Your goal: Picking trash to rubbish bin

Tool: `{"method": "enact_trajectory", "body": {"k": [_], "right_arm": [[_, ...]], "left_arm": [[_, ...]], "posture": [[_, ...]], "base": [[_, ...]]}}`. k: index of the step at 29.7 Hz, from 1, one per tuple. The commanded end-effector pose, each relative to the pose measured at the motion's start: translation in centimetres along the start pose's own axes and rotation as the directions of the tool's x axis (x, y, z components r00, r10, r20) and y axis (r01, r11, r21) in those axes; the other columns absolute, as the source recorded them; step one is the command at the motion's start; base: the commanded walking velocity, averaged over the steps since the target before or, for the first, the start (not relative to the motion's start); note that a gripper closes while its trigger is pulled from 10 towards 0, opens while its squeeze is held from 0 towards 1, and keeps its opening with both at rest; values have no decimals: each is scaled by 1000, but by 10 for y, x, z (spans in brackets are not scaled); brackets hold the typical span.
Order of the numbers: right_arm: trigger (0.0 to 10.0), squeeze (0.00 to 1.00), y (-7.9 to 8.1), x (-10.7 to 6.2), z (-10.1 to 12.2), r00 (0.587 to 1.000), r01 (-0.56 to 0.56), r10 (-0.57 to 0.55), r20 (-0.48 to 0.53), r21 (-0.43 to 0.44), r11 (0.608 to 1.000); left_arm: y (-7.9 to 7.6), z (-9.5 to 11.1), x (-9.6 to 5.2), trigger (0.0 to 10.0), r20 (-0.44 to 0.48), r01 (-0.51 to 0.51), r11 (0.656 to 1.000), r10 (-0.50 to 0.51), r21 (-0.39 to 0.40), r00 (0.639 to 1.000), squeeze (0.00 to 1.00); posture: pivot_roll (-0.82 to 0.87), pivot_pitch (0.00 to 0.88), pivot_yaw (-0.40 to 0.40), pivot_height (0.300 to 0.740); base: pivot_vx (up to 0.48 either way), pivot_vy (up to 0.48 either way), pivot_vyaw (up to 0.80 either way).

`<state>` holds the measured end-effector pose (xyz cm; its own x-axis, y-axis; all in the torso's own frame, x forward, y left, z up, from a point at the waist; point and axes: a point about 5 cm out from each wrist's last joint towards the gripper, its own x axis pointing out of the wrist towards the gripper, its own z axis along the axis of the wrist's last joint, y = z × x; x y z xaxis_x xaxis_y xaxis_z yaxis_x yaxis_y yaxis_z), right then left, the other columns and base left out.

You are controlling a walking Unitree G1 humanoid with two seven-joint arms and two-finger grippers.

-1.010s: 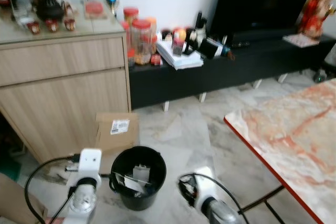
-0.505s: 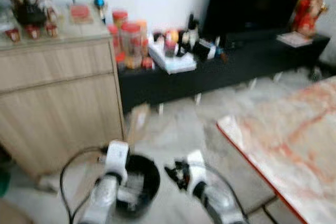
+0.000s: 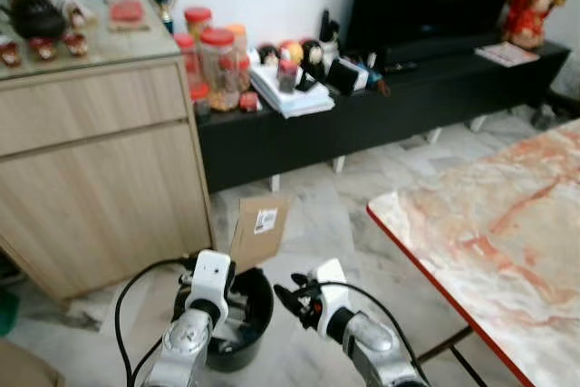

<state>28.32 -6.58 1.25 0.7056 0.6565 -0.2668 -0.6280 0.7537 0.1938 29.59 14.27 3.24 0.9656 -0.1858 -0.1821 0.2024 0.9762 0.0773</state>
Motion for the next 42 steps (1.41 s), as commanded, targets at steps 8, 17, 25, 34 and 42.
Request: {"method": "enact_trajectory", "body": {"k": [8,17,25,34,42], "right_arm": [[10000,0,-22,-10,-13,960,249,-258,-111,-86,965],[10000,0,-17,-8,-14,966,233,-239,-104,-67,970],[10000,0,-10,-4,-13,972,205,-214,-92,-99,974],[10000,0,-7,-3,-12,977,188,-196,-82,-103,977],[10000,0,-9,-3,-10,977,192,-199,-72,-100,976]], "left_arm": [[3,-4,-3,10000,-20,-15,1000,15,7,1000,0],[8,-5,-5,10000,-17,-41,999,41,4,999,0],[9,-6,-6,10000,-17,-50,999,50,8,999,0],[10,-4,-4,10000,-10,-61,998,61,12,998,0],[11,-3,-3,10000,-8,-70,997,70,12,998,0]], "posture": [[11,78,-58,740],[10,65,-55,740],[12,53,-54,740],[17,51,-60,740],[10,67,-60,740]], "base": [[0,0,0],[86,0,0],[302,0,0],[324,0,0],[331,0,0]]}}
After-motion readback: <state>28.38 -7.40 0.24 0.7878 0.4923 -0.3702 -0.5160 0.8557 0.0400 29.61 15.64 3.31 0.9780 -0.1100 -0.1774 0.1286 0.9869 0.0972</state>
